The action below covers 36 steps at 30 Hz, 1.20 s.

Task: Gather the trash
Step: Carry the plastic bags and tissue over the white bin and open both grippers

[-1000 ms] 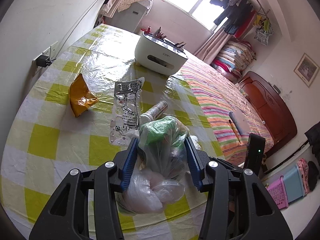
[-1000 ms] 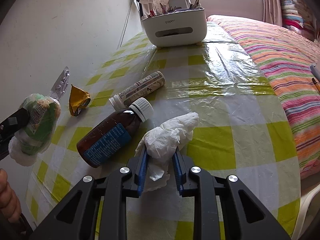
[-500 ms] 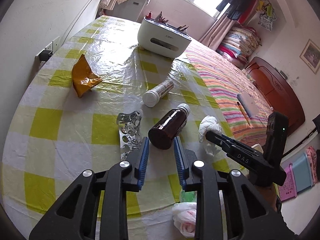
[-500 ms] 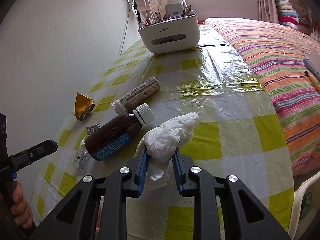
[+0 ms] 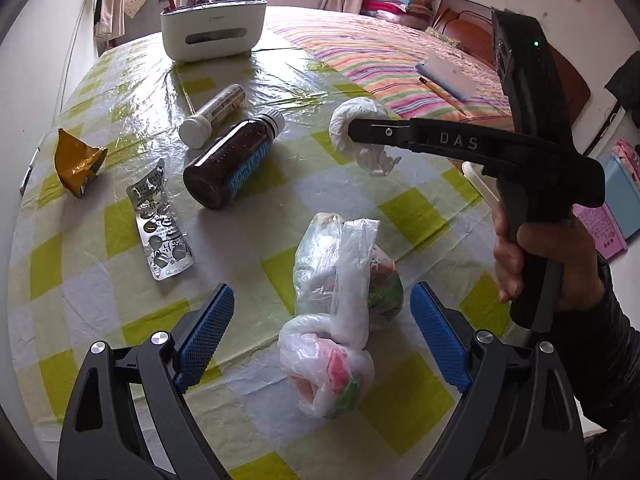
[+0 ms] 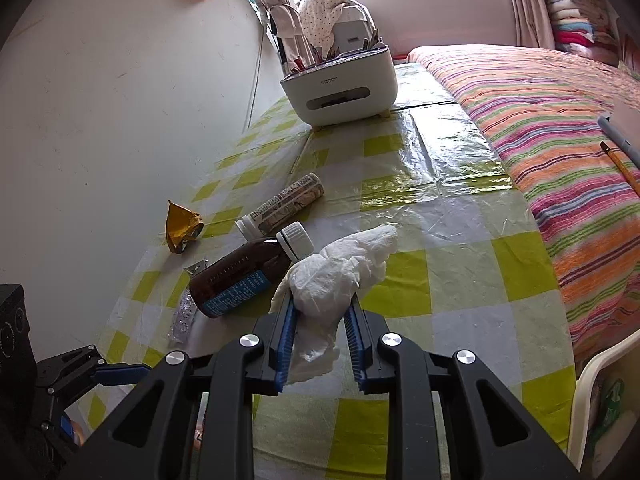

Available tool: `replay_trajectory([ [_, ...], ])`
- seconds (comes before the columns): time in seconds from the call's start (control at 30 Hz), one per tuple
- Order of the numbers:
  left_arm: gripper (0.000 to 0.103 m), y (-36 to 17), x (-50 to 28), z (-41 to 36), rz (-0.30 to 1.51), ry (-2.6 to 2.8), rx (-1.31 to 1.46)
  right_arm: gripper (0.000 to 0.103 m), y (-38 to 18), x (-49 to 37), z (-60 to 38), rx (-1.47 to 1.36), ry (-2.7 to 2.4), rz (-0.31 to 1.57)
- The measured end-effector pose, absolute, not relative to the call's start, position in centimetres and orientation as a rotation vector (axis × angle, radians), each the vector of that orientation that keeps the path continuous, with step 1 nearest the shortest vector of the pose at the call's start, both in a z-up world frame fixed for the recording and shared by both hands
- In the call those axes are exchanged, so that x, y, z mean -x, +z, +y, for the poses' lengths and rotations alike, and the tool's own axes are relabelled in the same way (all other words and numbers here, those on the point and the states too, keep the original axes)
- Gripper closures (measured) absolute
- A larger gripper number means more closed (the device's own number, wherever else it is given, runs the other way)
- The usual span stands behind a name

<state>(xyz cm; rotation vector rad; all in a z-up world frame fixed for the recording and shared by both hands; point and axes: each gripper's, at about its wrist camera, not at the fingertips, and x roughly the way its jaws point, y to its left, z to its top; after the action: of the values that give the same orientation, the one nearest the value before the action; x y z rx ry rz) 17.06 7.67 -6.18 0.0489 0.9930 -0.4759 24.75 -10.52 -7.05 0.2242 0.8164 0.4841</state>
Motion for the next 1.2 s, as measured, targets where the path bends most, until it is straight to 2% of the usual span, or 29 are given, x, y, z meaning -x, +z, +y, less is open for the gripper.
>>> replay_trajectory([
  [0.1,0.054,-6.8,-17.2,7.0,1.023,-0.503,-0.034,0.08,-6.7,-24.1,-11.2,-0.244,0.49,0.805],
  [0.2,0.061,-6.8,-17.0,6.1,1.011,-0.489,-0.047,0.08,-6.1,-23.4,-12.0,-0.255,0.485,0.785],
  [0.37,0.064,-6.1,-17.4,4.4,0.973,-0.443,-0.042,0.08,-5.3,-22.1,-14.0,-0.266,0.454,0.747],
  [0.73,0.064,-1.2,-17.4,-0.5,0.794,-0.447,0.034,0.08,-4.4,-18.5,-20.3,-0.303,0.33,0.669],
  [1.2,0.064,1.0,-16.0,-6.6,0.715,-0.518,0.091,0.08,-4.5,-12.4,-27.8,-0.35,0.125,0.566],
])
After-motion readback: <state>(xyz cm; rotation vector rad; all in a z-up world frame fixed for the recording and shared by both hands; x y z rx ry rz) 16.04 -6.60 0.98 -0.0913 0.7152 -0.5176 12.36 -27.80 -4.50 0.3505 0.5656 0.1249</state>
